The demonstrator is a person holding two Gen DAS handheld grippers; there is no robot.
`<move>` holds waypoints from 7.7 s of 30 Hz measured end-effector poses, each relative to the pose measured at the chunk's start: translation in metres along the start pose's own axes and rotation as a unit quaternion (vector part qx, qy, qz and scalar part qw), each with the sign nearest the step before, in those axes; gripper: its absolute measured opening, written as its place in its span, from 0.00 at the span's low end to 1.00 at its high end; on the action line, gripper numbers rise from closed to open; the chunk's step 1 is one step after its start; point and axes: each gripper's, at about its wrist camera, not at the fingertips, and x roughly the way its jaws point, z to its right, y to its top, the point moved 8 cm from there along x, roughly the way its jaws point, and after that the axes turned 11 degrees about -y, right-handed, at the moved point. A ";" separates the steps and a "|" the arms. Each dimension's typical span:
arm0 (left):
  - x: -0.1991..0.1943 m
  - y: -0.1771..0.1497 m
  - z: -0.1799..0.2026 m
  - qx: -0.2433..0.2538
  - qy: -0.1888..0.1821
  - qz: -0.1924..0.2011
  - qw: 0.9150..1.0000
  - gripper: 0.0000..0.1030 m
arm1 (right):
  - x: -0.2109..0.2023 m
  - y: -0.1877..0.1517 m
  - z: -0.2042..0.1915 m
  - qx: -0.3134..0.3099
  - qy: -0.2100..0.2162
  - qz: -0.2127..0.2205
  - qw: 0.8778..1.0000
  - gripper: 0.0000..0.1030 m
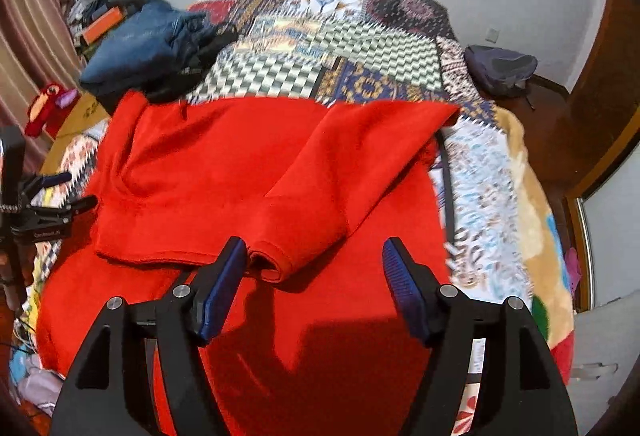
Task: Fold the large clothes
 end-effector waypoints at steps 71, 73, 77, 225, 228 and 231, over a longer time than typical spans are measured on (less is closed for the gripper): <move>-0.030 0.220 0.051 -0.086 -0.284 0.153 0.942 0.14 | 0.014 0.153 0.074 0.182 0.105 0.078 0.974 0.10; -0.018 0.235 0.048 -0.085 -0.274 0.150 0.946 0.14 | 0.023 0.166 0.077 0.181 0.096 0.079 0.976 0.10; 0.018 0.256 0.048 -0.074 -0.242 0.126 0.959 0.14 | 0.045 0.179 0.077 0.171 0.079 0.070 0.980 0.10; 0.084 0.286 0.033 -0.045 -0.123 0.069 0.989 0.52 | 0.120 0.165 0.122 0.162 -0.012 -0.046 0.986 0.44; 0.063 0.279 0.033 -0.034 -0.116 0.081 0.989 0.54 | 0.092 0.164 0.121 0.152 -0.014 -0.029 0.988 0.44; 0.045 0.266 0.037 -0.013 -0.112 0.088 0.990 0.57 | 0.072 0.157 0.107 0.130 0.003 -0.027 0.991 0.44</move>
